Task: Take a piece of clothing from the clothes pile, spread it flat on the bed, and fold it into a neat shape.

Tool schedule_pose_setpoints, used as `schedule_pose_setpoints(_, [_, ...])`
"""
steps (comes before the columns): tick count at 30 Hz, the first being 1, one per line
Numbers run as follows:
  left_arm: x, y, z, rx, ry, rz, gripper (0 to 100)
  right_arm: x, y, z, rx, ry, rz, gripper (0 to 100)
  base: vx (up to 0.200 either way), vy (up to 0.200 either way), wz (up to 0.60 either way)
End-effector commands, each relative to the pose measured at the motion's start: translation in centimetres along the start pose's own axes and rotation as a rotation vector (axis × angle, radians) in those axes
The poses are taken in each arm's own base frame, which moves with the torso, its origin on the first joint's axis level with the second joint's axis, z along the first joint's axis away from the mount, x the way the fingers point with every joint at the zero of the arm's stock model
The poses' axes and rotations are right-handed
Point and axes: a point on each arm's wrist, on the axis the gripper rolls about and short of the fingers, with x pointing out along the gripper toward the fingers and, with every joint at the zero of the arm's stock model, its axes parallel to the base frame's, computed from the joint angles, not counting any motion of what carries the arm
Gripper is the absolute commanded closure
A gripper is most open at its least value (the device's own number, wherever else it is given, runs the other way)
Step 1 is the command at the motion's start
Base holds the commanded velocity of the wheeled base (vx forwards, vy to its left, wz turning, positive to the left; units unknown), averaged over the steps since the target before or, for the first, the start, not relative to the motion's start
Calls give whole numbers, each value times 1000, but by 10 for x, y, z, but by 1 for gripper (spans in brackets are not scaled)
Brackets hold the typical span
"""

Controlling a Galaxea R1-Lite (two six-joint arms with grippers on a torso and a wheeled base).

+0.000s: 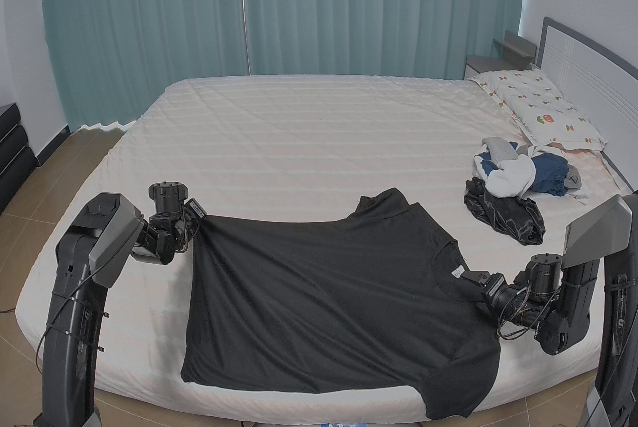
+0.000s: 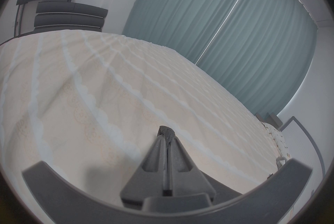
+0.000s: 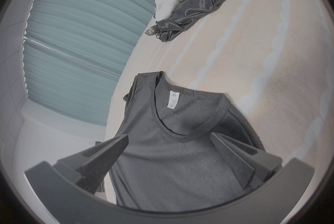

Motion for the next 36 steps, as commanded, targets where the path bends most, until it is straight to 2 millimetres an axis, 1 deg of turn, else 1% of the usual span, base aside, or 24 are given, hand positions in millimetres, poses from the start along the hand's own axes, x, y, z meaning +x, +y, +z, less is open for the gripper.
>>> schedule_pose_setpoints(1, [0,0,0,0,0,-1,100,0,1,0,-3,-6,10,0,0,0,0])
schedule_pose_setpoints(6, [1,0,1,-1,-3,-5,100,0,1,0,-3,-6,10,0,0,0,0])
schedule_pose_setpoints(7, [1,-1,0,0,-2,-6,0,0,1,0,-3,-6,10,0,0,0,0])
schedule_pose_setpoints(13, [0,-2,2,-6,-3,-12,0,0,1,0,-3,-6,10,0,0,0,0])
schedule_pose_setpoints(16, [-2,0,1,-15,7,0,0,-1,3,3,0,-12,18,0,0,0,0])
schedule_pose_setpoints(18, [-8,0,2,-37,15,10,0,-2,2,4,3,-16,16,0,0,0,0])
schedule_pose_setpoints(21, [-40,-5,18,-125,46,6,0,-2,2,3,1,-14,15,0,0,0,0])
schedule_pose_setpoints(22, [-51,-7,21,-146,71,-16,0,-2,2,3,1,-13,14,0,0,0,0])
schedule_pose_setpoints(25, [-73,-12,28,-163,118,-87,0,-2,2,3,1,-14,15,0,0,0,0])
schedule_pose_setpoints(27, [-83,-10,25,-159,135,-81,0,-3,2,3,1,-14,15,0,0,0,0])
schedule_pose_setpoints(28, [-83,-10,25,-159,135,-81,0,-3,2,3,1,-14,15,0,0,0,0])
schedule_pose_setpoints(29, [-99,-7,21,-152,163,-62,0,-3,2,2,2,-12,12,0,0,0,0])
schedule_pose_setpoints(30, [-105,-6,19,-150,175,-55,0,-3,2,3,1,-13,14,0,0,0,0])
schedule_pose_setpoints(31, [-123,2,13,-143,215,-35,0,-3,2,2,2,-11,13,0,-200,0,0])
schedule_pose_setpoints(32, [-136,8,10,-145,235,-27,0,-3,2,2,2,-11,13,0,-200,0,0])
schedule_pose_setpoints(33, [-146,12,7,-146,250,-23,0,-3,3,2,1,-10,15,0,-200,0,0])
schedule_pose_setpoints(34, [-146,12,7,-146,250,-23,0,-3,3,2,1,-10,15,0,-200,0,0])
schedule_pose_setpoints(35, [-170,26,-6,-144,290,-4,0,-3,2,2,1,-10,14,0,-200,0,0])
schedule_pose_setpoints(36, [-182,33,-11,-145,299,2,0,-3,3,2,1,-10,15,0,-200,0,0])
